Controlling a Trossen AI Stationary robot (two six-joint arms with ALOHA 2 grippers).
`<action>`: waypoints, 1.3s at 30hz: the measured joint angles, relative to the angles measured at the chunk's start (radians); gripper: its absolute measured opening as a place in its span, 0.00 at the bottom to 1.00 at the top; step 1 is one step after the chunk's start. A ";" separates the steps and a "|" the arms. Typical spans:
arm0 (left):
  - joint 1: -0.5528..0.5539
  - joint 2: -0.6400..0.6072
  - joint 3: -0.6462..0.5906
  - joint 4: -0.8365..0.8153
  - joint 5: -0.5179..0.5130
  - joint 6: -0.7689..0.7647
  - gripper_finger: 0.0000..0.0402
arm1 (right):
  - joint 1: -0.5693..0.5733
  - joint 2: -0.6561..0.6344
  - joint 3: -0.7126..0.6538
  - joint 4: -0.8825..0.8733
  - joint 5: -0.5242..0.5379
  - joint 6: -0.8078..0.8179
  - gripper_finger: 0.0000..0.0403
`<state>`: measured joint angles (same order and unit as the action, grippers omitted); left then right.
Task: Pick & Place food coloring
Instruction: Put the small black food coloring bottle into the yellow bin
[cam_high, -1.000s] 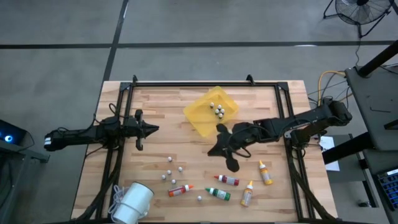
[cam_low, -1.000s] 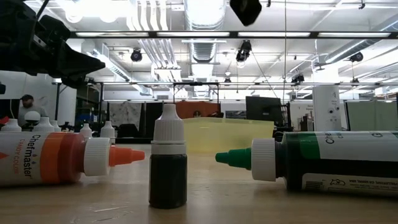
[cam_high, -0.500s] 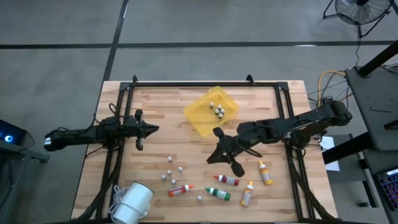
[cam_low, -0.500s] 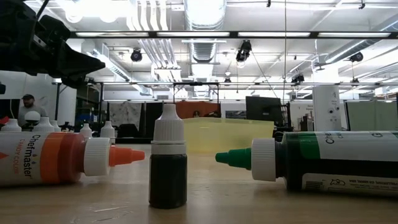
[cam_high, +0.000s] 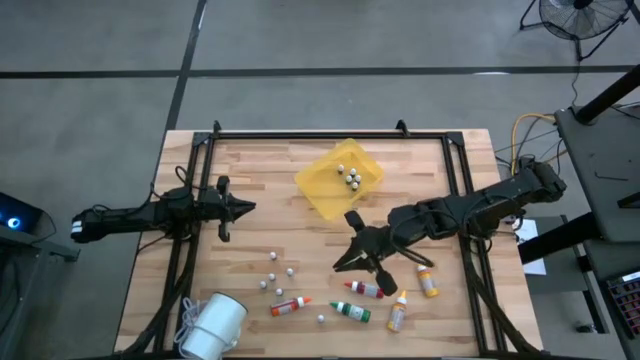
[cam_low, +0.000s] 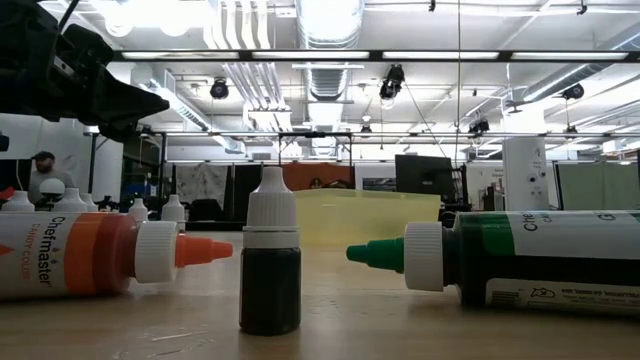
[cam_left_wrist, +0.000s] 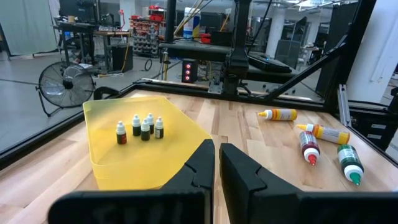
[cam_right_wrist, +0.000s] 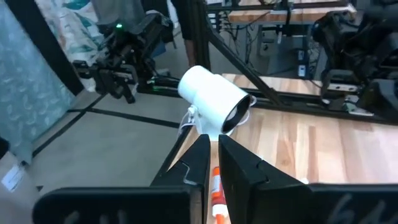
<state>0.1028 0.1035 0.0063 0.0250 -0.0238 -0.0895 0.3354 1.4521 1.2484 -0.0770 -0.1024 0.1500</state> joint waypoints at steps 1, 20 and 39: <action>0.000 0.000 0.000 0.000 0.000 0.000 0.00 | 0.002 0.008 0.013 -0.010 0.001 0.003 0.07; 0.000 0.000 0.000 0.000 0.000 0.000 0.00 | 0.016 0.349 0.476 -0.246 -0.005 -0.031 0.07; -0.001 0.002 0.000 0.000 0.000 0.000 0.00 | 0.057 0.535 0.664 -0.398 -0.014 -0.025 0.07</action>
<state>0.1017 0.1055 0.0063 0.0246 -0.0238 -0.0895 0.3927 1.9871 1.9123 -0.4754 -0.1165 0.1247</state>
